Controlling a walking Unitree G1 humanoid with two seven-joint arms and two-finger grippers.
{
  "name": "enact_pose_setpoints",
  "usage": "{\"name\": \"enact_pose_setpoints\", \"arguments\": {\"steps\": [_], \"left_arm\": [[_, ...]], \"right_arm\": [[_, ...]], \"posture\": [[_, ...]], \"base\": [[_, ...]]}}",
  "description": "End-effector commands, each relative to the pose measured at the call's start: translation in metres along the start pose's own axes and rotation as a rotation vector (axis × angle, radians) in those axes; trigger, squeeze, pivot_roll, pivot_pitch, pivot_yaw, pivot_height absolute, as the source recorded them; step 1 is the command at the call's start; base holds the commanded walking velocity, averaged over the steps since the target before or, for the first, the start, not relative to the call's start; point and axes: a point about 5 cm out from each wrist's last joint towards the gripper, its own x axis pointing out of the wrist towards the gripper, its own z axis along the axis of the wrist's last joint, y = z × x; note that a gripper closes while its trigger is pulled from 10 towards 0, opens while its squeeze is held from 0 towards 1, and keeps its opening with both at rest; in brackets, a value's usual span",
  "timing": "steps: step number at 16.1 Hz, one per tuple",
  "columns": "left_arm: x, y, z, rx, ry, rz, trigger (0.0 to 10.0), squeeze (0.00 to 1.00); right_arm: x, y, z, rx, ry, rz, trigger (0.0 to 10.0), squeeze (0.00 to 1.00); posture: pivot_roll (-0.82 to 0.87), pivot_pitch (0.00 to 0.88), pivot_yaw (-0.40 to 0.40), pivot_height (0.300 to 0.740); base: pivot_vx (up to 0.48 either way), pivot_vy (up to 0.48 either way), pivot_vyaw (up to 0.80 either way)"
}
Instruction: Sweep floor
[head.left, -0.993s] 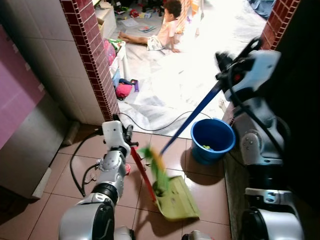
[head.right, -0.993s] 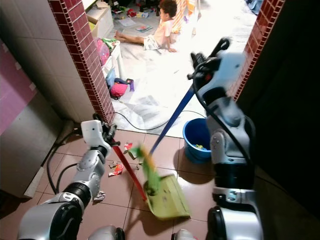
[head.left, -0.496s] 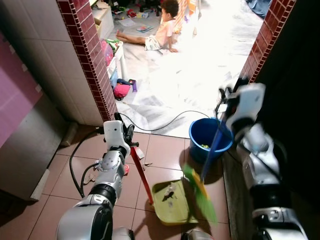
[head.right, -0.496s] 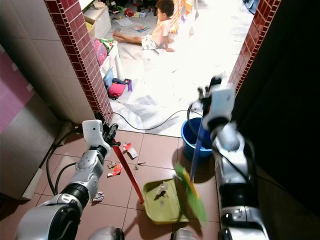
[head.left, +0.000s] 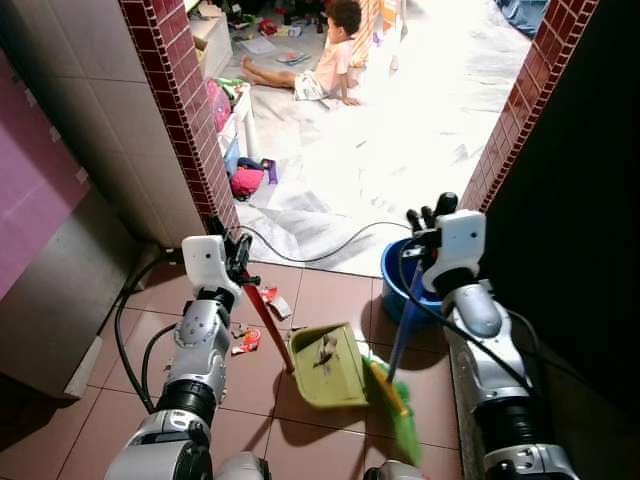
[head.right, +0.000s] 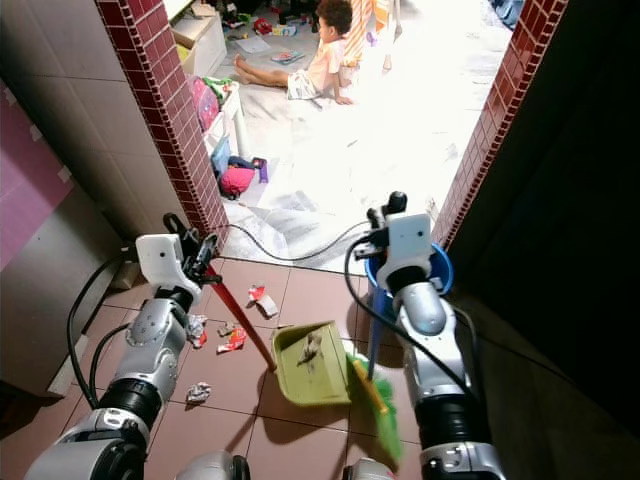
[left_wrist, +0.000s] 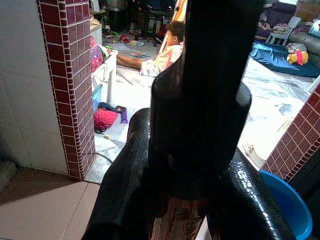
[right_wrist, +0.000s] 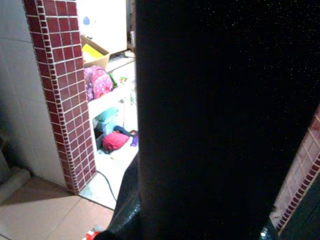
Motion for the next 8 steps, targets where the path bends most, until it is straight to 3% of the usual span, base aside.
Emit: {"name": "enact_pose_setpoints", "arguments": {"steps": [1,2,4,8], "left_arm": [[0.002,0.0,0.007,-0.012,-0.027,-0.01,10.0,0.0],[0.002,-0.003,0.01,0.004,-0.036,-0.027,10.0,0.0],[0.004,-0.009,0.013,0.019,-0.035,-0.059,10.0,0.0],[0.001,-0.006,0.018,0.003,-0.033,-0.062,10.0,0.0]], "right_arm": [[0.002,0.0,0.006,-0.003,-0.03,-0.004,10.0,0.0],[0.002,0.0,0.003,-0.014,-0.008,-0.008,10.0,0.0],[0.003,0.0,-0.001,0.009,0.028,-0.041,10.0,0.0],[-0.001,0.011,-0.01,0.029,0.035,-0.03,10.0,0.0]], "posture": [[-0.04,0.0,0.034,0.74],[-0.02,0.0,0.018,0.74],[-0.03,0.0,-0.004,0.74],[-0.02,0.0,0.055,0.74]], "base": [[0.0,0.0,0.0],[0.0,0.0,0.0],[0.0,0.126,-0.8],[0.0,0.45,-0.8]]}}
